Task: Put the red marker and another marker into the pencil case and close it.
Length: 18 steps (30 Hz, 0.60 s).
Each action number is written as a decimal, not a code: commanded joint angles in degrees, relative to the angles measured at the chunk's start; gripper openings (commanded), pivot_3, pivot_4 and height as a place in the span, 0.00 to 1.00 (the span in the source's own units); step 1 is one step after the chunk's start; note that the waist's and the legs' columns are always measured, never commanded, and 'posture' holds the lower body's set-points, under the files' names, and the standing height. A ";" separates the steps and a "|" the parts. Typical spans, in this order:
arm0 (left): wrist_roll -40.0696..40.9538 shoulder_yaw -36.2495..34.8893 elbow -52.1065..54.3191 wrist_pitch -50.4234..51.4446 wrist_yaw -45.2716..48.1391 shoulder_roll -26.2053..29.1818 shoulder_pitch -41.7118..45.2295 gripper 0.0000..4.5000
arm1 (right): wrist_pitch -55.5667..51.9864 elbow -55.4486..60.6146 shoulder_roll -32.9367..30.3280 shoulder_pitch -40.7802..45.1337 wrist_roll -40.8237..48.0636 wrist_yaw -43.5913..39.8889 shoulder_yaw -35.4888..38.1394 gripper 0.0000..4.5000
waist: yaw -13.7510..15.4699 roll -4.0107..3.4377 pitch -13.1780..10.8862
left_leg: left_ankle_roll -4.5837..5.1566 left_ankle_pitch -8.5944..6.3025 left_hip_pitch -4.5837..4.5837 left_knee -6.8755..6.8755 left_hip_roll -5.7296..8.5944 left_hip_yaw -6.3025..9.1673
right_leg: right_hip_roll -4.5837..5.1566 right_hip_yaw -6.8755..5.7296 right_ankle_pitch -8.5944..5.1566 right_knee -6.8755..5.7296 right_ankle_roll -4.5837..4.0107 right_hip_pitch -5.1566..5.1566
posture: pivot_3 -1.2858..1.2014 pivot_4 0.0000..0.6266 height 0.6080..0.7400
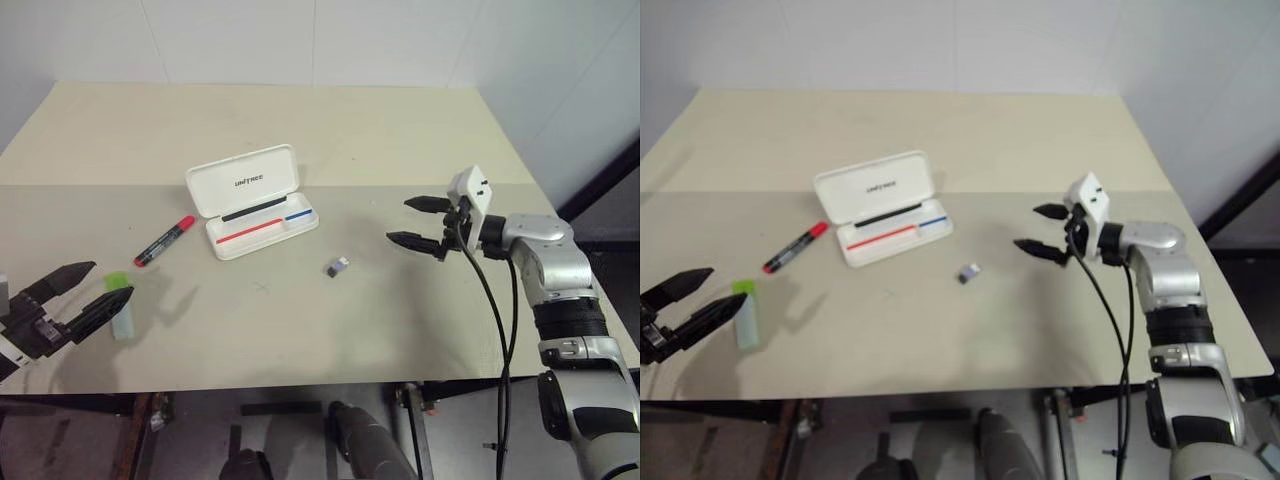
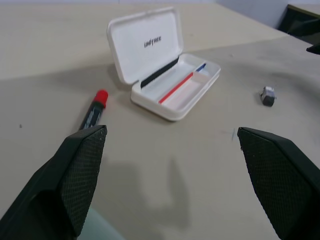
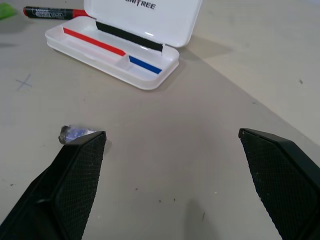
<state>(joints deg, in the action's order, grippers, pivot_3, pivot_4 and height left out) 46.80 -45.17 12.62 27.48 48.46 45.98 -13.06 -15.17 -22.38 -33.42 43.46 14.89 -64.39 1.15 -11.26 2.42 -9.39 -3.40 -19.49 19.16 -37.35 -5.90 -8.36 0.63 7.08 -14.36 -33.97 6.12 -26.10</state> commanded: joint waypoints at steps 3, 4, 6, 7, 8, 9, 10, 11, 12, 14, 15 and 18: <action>-0.69 -0.39 0.18 -0.87 0.37 0.53 1.58 0.99 | -0.27 2.73 0.17 0.38 2.18 1.42 1.82 1.00 | 0.01 0.00 0.00 | 0.00 0.00 0.00 0.01 0.00 0.01 | 0.00 0.00 0.00 -0.05 0.00 -0.01 | 0.52 0.24 1.00; -0.83 -0.08 0.29 -0.98 0.12 0.24 1.93 0.99 | -0.51 3.34 0.17 0.17 2.37 1.44 1.68 1.00 | 0.01 0.00 0.00 | 0.00 0.00 0.01 0.02 -0.01 0.01 | 0.00 -0.01 0.00 -0.07 0.00 -0.01 | 0.52 0.24 1.00; -1.22 0.72 0.23 -1.22 -0.05 -0.06 2.67 0.99 | -1.70 5.25 -0.08 -0.25 2.96 1.62 1.62 1.00 | 0.04 0.00 0.00 | 0.00 0.00 0.02 0.02 0.00 0.01 | 0.00 -0.01 0.00 -0.15 0.01 -0.01 | 0.52 0.24 1.00; -1.63 1.24 0.12 -1.48 0.11 -0.02 2.93 0.99 | -2.35 6.24 -0.25 -0.45 3.29 1.63 1.65 1.00 | 0.05 0.00 0.00 | 0.00 0.00 0.02 0.02 0.00 0.00 | 0.00 -0.01 0.00 -0.15 0.01 -0.01 | 0.52 0.24 1.00; -2.17 1.81 -0.23 -1.84 0.13 -0.02 3.44 0.99 | -3.07 7.20 -0.39 -0.64 3.71 1.55 1.66 1.00 | 0.07 0.00 0.00 | 0.00 0.00 0.03 0.03 0.00 0.01 | 0.00 -0.01 0.00 -0.14 0.01 -0.01 | 0.52 0.24 1.00; -2.71 2.32 -0.62 -2.25 0.00 -0.13 4.09 0.99 | -3.84 7.87 -0.50 -0.82 4.05 1.40 1.55 1.00 | 0.09 0.00 0.00 | 0.00 0.00 0.04 0.03 0.00 0.01 | 0.00 -0.02 0.01 -0.13 0.01 -0.01 | 0.52 0.24 1.00; -3.07 2.77 -0.76 -2.48 -0.25 -0.37 4.66 0.99 | -4.61 8.54 -0.61 -1.14 4.29 1.25 1.31 1.00 | 0.11 0.00 0.00 | 0.00 0.00 0.03 0.03 0.00 0.01 | 0.00 -0.02 0.00 -0.13 0.01 0.00 | 0.52 0.24 1.00; -3.07 3.07 -0.45 -2.37 -0.46 -0.64 4.92 0.99 | -5.05 9.21 -0.67 -1.60 4.43 1.22 1.16 1.00 | 0.13 0.00 0.00 | -0.01 0.00 0.03 0.03 0.00 0.01 | 0.00 -0.02 0.00 -0.13 0.01 0.00 | 0.52 0.24 1.00; -2.82 3.26 0.11 -2.04 -0.52 -0.85 4.93 0.99 | -5.48 9.92 -0.74 -2.05 4.60 1.31 1.12 1.00 | 0.15 0.00 0.00 | -0.01 0.00 0.03 0.03 0.00 0.01 | 0.00 -0.03 0.00 -0.13 0.01 0.00 | 0.52 0.24 1.00; -2.50 3.25 0.91 -1.56 -0.31 -0.89 4.74 0.99 | -6.70 11.88 -0.85 -3.14 5.41 1.45 1.38 1.00 | 0.16 0.00 0.00 | 0.00 0.00 0.04 0.03 0.00 0.01 | 0.00 -0.03 0.01 -0.12 0.01 0.00 | 0.52 0.24 1.00; -2.49 3.08 0.96 -1.49 -0.17 -0.78 4.67 0.99 | -7.45 13.00 -0.93 -3.75 5.89 1.48 1.54 1.00 | 0.17 0.01 0.00 | -0.01 0.00 0.04 0.03 -0.01 0.01 | 0.00 -0.03 0.00 -0.12 0.01 -0.01 | 0.52 0.24 1.00; -3.07 2.21 -0.19 -2.12 0.96 -0.20 4.19 0.99 | -9.86 17.18 -1.83 -7.02 7.62 0.82 1.85 1.00 | 0.21 0.01 0.01 | 0.00 0.00 0.04 0.03 -0.01 0.02 | 0.00 -0.04 0.00 -0.13 0.01 -0.01 | 0.52 0.24 1.00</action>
<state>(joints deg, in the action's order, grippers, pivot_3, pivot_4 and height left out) 44.13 -41.47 12.49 26.32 48.51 45.06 -8.47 -24.13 -8.63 -33.71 37.33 20.73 -63.01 1.18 -11.05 2.43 -9.38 -3.40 -19.49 19.19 -37.31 -5.91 -8.33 0.62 7.04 -14.36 -34.10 6.12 -26.09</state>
